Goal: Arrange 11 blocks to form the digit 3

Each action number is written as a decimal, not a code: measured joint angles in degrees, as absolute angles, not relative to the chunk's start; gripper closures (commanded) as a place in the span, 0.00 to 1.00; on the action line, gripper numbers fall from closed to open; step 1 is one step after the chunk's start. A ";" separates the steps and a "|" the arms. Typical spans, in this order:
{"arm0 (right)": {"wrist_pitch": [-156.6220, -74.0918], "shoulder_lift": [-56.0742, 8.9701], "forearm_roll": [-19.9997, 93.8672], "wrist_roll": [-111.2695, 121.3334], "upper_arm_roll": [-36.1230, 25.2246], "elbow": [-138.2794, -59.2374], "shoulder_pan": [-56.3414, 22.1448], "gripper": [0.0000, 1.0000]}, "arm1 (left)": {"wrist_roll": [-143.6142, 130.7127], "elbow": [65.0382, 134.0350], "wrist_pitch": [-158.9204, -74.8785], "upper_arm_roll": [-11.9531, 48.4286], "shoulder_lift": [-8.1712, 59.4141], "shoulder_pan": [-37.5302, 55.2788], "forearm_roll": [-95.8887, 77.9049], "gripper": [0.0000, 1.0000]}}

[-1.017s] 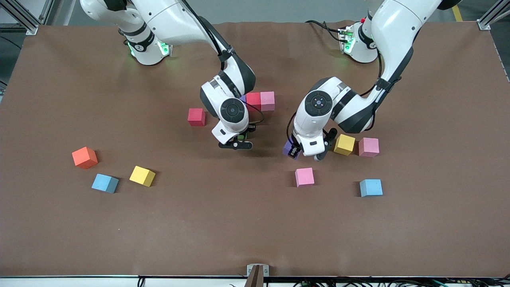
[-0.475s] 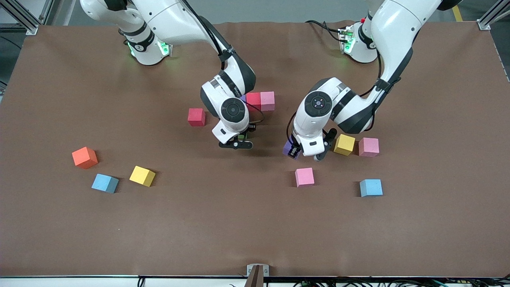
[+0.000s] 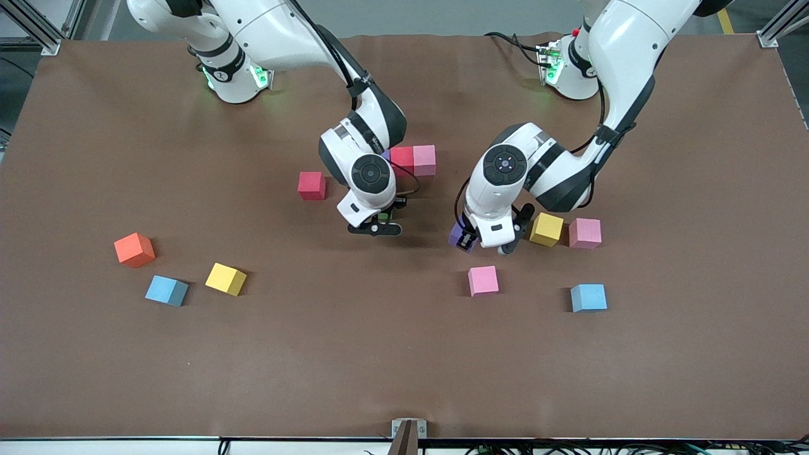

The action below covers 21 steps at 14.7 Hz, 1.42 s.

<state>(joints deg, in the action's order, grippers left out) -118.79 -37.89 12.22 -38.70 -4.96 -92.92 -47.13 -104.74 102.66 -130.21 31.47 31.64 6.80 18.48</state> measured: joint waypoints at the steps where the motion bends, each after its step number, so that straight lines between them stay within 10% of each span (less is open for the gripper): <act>1: -118.80 -37.89 12.22 -38.71 -4.96 -92.92 -47.15 0.76 | -104.74 102.66 -130.21 31.47 31.64 6.80 18.48 0.61; 10: -118.87 -37.99 12.21 -36.00 -4.96 -92.92 -47.15 0.76 | -104.77 102.66 -130.21 31.48 31.74 6.83 18.48 0.61; 11: -118.88 -38.05 12.21 -35.66 -4.96 -92.92 -47.15 0.72 | -104.77 102.66 -130.21 31.48 31.74 6.83 18.48 0.61; 13: -118.91 -38.15 12.21 -35.51 -4.96 -92.92 -47.15 0.00 | -104.77 102.66 -130.21 31.47 31.74 6.83 18.48 0.61; 21: -118.19 -37.88 12.22 -37.00 -5.77 -91.42 -47.12 0.00 | -104.78 102.66 -130.21 31.47 31.78 6.83 18.48 0.61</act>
<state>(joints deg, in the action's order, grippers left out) -118.19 -37.88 12.22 -37.00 -5.77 -91.42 -47.12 -104.78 102.66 -130.21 31.47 31.78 6.83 18.48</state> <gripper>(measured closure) 0.000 0.423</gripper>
